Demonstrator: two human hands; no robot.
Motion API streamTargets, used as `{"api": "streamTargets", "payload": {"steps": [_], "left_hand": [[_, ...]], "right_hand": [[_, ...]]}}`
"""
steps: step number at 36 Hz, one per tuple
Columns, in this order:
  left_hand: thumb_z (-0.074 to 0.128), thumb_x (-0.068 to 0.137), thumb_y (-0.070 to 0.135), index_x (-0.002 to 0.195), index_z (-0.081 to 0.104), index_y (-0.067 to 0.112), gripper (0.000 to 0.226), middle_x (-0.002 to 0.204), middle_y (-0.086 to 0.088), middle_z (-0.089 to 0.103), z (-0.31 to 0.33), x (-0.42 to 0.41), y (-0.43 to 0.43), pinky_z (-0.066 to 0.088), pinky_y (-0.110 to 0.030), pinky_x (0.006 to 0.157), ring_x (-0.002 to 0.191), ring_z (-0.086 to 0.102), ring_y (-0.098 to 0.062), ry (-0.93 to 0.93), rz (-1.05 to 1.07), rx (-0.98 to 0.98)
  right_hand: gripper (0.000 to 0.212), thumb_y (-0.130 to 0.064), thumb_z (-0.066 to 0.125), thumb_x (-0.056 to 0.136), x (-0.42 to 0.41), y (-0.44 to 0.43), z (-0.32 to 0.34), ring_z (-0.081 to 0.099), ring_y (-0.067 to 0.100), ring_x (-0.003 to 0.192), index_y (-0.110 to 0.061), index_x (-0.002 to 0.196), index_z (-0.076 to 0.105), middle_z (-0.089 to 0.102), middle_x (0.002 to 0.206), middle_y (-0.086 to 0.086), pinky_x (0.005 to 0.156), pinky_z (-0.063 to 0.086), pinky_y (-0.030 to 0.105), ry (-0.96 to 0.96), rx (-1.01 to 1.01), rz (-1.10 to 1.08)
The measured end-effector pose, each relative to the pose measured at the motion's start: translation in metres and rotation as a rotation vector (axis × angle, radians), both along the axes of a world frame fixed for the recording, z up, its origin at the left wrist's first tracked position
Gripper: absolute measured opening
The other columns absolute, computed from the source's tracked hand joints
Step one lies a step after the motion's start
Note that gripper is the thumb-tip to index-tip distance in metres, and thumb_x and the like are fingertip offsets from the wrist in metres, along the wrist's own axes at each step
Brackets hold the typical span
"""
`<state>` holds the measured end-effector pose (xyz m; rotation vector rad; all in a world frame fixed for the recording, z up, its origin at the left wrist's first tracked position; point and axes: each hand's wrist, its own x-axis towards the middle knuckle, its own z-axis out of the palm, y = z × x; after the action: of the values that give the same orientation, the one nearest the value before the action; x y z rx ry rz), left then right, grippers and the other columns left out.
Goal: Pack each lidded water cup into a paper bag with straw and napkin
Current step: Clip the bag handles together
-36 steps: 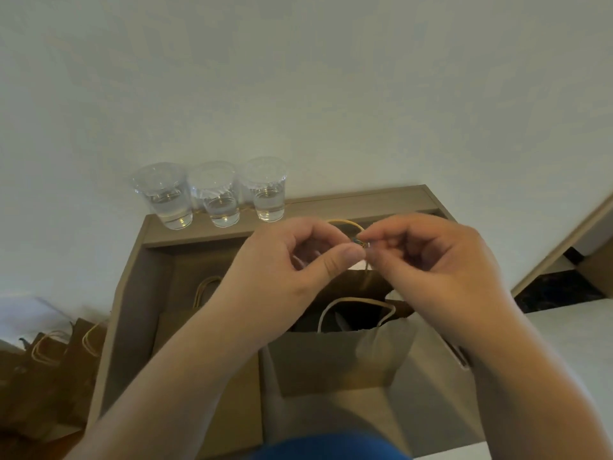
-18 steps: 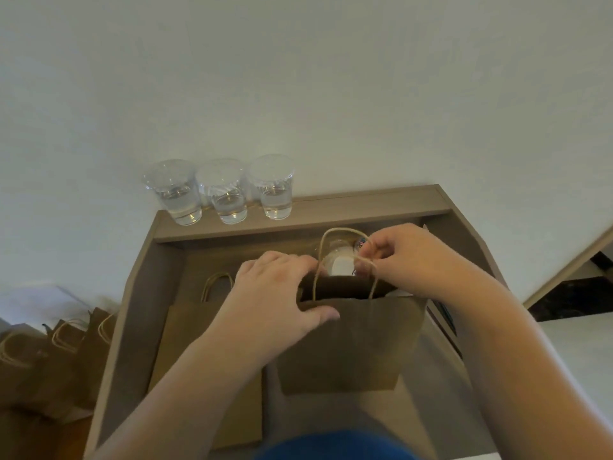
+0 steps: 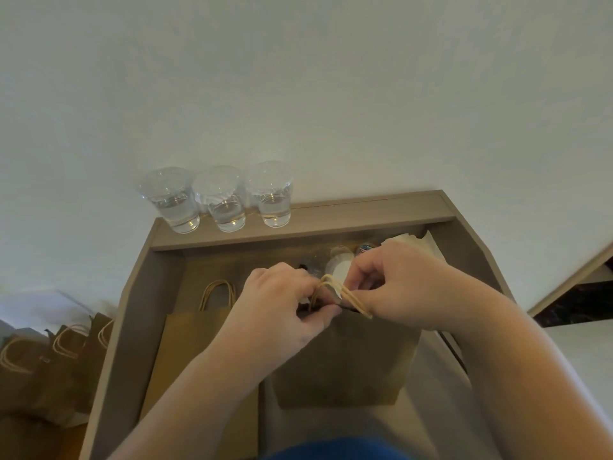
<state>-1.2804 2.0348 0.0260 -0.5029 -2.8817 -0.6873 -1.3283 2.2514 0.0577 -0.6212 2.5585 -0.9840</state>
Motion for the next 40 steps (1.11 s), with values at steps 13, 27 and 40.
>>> {"api": "streamTargets", "payload": {"steps": [13,27,40], "left_hand": [[0.046,0.093,0.060,0.088,0.073,0.038,0.035,0.084,0.020,0.065,0.003,-0.005,-0.007,0.053,-0.038,0.086,0.086,0.058,-0.005,0.027,-0.100,-0.021],[0.047,0.095,0.057,0.094,0.077,0.036,0.037,0.087,0.018,0.069,0.003,-0.015,-0.013,0.054,-0.040,0.084,0.088,0.063,-0.005,0.009,-0.145,-0.007],[0.050,0.097,0.057,0.093,0.075,0.035,0.034,0.088,0.021,0.067,0.005,-0.021,-0.013,0.053,-0.037,0.084,0.087,0.062,-0.005,0.006,-0.198,-0.027]], "right_hand": [[0.012,-0.041,0.074,0.087,0.018,-0.013,0.000,0.064,-0.011,0.086,-0.039,0.076,0.072,0.067,0.084,-0.037,0.058,0.052,0.009,0.235,0.045,-0.091],[0.013,-0.038,0.076,0.088,0.018,-0.021,-0.001,0.061,-0.012,0.089,-0.039,0.076,0.070,0.067,0.079,-0.029,0.060,0.052,0.013,0.215,0.092,-0.149],[0.018,-0.042,0.071,0.090,0.020,-0.025,0.005,0.064,0.000,0.076,-0.044,0.074,0.064,0.065,0.076,-0.023,0.066,0.055,0.017,0.177,0.207,-0.143]]}}
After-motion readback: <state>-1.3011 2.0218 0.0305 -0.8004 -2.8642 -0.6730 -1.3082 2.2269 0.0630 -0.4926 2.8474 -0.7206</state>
